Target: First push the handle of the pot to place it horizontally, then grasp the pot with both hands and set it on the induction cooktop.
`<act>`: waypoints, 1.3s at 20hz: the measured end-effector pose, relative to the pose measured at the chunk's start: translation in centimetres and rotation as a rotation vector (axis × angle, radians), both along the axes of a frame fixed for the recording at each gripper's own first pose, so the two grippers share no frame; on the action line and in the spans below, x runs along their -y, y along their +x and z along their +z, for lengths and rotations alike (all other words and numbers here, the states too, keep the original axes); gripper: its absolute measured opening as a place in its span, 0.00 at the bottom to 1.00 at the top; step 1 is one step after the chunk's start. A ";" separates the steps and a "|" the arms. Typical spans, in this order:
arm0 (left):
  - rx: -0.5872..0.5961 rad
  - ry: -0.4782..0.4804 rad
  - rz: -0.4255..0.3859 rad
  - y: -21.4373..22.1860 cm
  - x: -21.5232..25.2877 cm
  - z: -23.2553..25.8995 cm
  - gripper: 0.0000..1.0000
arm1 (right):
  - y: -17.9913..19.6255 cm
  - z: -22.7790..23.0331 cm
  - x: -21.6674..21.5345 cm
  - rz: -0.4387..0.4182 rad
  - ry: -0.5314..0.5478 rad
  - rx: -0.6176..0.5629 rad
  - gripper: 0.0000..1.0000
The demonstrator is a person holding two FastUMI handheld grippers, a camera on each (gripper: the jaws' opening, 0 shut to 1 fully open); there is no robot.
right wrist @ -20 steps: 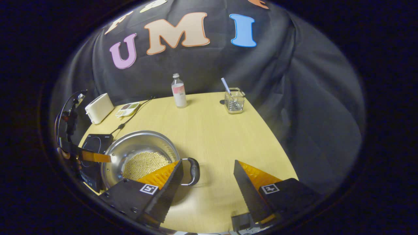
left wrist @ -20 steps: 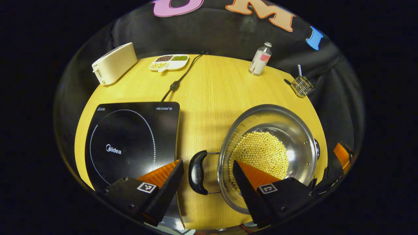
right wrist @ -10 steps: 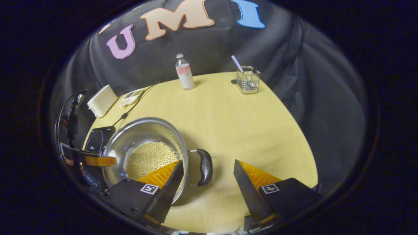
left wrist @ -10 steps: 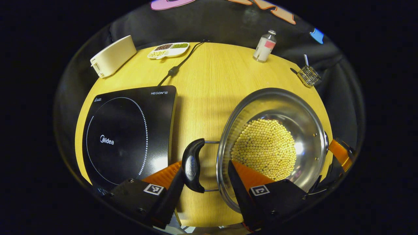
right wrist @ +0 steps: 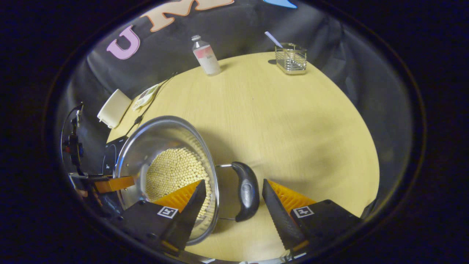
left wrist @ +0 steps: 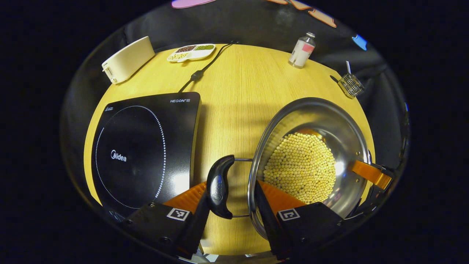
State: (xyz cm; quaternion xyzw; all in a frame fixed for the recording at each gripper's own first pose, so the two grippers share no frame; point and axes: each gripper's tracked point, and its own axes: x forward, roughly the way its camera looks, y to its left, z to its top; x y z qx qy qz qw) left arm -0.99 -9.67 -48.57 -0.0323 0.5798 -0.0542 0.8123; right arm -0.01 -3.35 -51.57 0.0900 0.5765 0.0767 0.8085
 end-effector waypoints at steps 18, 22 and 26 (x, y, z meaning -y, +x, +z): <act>0.012 -0.036 -0.010 -0.5 0.2 0.2 0.62 | -1.7 -0.8 0.7 -0.038 0.008 -0.088 0.58; 0.046 -0.022 -0.010 -0.6 0.0 1.2 0.61 | -1.7 -0.1 0.5 -0.031 0.022 -0.068 0.53; 0.061 -0.006 -0.003 -0.9 -0.3 2.3 0.64 | -1.8 0.6 0.3 -0.024 0.038 -0.066 0.53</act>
